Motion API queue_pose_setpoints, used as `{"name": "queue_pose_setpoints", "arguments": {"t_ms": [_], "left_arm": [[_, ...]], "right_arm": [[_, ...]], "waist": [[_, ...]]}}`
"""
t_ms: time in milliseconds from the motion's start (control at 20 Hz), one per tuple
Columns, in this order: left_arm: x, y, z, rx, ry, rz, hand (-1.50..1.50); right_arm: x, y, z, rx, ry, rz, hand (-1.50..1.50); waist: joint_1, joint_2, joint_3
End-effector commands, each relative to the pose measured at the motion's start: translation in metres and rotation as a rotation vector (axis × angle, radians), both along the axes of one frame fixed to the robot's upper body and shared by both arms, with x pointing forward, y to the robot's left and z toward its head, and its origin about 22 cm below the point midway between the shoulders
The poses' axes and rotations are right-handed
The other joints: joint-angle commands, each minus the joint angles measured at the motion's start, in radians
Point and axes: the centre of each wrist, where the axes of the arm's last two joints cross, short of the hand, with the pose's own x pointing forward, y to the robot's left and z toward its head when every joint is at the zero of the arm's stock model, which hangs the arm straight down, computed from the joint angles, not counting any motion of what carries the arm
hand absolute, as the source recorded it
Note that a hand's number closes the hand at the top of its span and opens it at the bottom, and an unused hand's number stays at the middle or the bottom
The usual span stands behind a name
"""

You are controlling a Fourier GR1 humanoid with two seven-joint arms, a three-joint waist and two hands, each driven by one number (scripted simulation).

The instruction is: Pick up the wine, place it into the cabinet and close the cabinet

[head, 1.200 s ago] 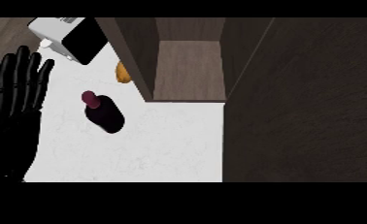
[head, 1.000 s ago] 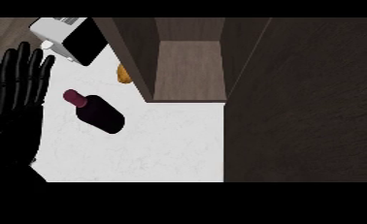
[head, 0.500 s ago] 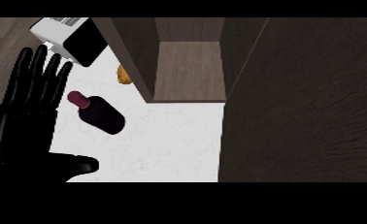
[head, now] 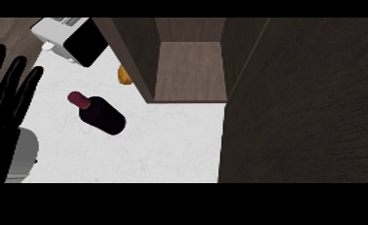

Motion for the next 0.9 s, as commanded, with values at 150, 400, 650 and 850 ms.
{"name": "queue_pose_setpoints", "arguments": {"t_ms": [150,400,650,850], "left_arm": [[-0.034,-0.007,0.020,-0.003,0.005,0.026,-1.50],[-0.033,-0.003,0.029,-0.006,-0.005,0.004,-1.50],[-0.044,0.002,0.032,-0.026,0.019,0.040,-1.50],[-0.036,0.002,0.035,-0.025,-0.006,0.067,-1.50]], "right_arm": [[-0.054,-0.001,0.040,0.026,-0.038,0.005,-1.50],[-0.046,0.010,0.036,0.037,-0.049,-0.014,-1.50],[-0.049,0.013,0.046,0.030,-0.048,-0.009,-1.50],[-0.046,0.013,0.049,0.025,-0.078,0.019,-1.50]], "waist": [[-0.007,-0.005,0.000],[-0.002,-0.002,0.000],[0.006,-0.004,-0.001],[0.004,-0.002,-0.001]]}}
